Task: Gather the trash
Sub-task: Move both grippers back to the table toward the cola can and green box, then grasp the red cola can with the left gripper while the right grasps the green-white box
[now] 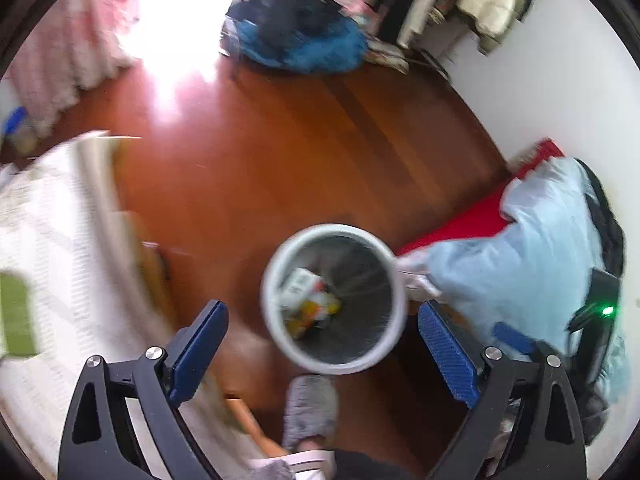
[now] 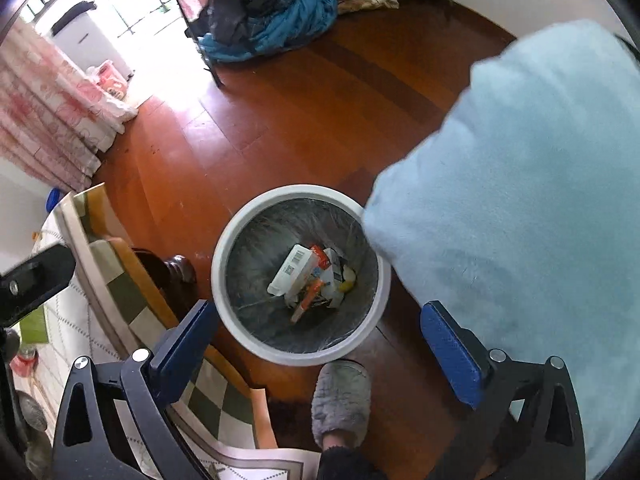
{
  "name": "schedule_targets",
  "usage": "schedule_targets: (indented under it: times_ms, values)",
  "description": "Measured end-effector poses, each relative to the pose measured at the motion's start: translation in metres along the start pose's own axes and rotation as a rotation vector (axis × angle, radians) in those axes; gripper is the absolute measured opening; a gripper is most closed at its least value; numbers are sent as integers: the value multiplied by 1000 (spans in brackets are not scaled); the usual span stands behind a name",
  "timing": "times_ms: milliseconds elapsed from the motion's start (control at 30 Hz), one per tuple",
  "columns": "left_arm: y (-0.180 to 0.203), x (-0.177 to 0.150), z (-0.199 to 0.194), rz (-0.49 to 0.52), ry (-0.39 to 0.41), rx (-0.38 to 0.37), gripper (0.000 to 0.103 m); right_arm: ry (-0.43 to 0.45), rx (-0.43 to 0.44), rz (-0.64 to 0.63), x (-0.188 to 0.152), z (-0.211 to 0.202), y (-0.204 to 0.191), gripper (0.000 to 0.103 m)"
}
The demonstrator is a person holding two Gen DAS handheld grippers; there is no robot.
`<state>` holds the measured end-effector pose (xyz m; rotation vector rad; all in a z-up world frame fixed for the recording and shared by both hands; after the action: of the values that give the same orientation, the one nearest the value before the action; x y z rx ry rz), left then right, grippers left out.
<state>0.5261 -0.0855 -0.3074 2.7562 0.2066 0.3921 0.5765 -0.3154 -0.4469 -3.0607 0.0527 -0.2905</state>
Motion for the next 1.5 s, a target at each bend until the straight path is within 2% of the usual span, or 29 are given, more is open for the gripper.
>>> schedule_targets:
  times_ms: [133, 233, 333, 367, 433, 467, 567, 600, 667, 767, 800, 900, 1000, 1200, 1267, 1367, 1433, 1500]
  values:
    - [-57, -21, -56, -96, 79, 60, 97, 25, 51, -64, -11, -32, -45, 103]
    - [-109, -41, -109, -128, 164, 188, 97, 33, 122, -136, -22, -54, -90, 103]
    - [-166, -65, -153, -136, 214, 354, 97, 14, 208, -297, -43, -72, -164, 103]
    - [-190, -75, -166, -127, 224, 446, 97, -4, 230, -361, -51, -74, -190, 103]
    - [-222, -90, -176, -118, 222, 568, 97, -18, 240, -499, -68, -73, -236, 103]
    - [-245, -100, -180, -118, 210, 643, 97, -31, 220, -591, -78, -71, -265, 103]
    - [-290, -120, -178, -134, 163, 742, 97, -70, 147, -832, -99, -57, -341, 103]
    - [-301, -125, -175, -133, 147, 756, 97, -86, 114, -935, -107, -50, -373, 103]
    - [-318, -131, -170, -133, 111, 774, 97, -101, 52, -1066, -118, -37, -409, 103]
    - [-335, -135, -166, -135, 87, 787, 97, -79, -82, -1317, -135, -15, -469, 103]
    - [-339, -136, -166, -137, 84, 787, 97, -75, -115, -1378, -139, -9, -482, 103]
    - [-352, -137, -171, -144, 86, 782, 97, -145, -203, -1524, -151, 16, -510, 103]
    - [-358, -137, -175, -144, 83, 793, 97, -208, -268, -1576, -154, 41, -522, 103]
    - [-358, -137, -176, -95, 72, 800, 97, -315, -309, -1555, -165, 77, -515, 101]
    - [-355, -132, -174, -54, 71, 793, 97, -279, -323, -1516, -161, 76, -511, 89]
    - [-338, -124, -163, 84, 51, 794, 97, -313, -232, -1325, -144, 62, -491, 88]
    - [-318, -120, -150, 238, 19, 797, 97, -307, -173, -1218, -134, 51, -468, 88]
    - [-298, -120, -129, 412, -58, 776, 97, -313, -129, -1112, -127, 43, -438, 88]
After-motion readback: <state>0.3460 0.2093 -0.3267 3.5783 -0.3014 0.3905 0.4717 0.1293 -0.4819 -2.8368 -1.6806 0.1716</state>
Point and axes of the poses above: each gripper's, at about its wrist camera, not at the fingertips, and z roughly the way its jaws point, y to its right, x to its top, the point moved 5 cm from there along z, roughly the way its jaws point, and after that the axes turned 6 degrees about -y, right-handed, at the moved point
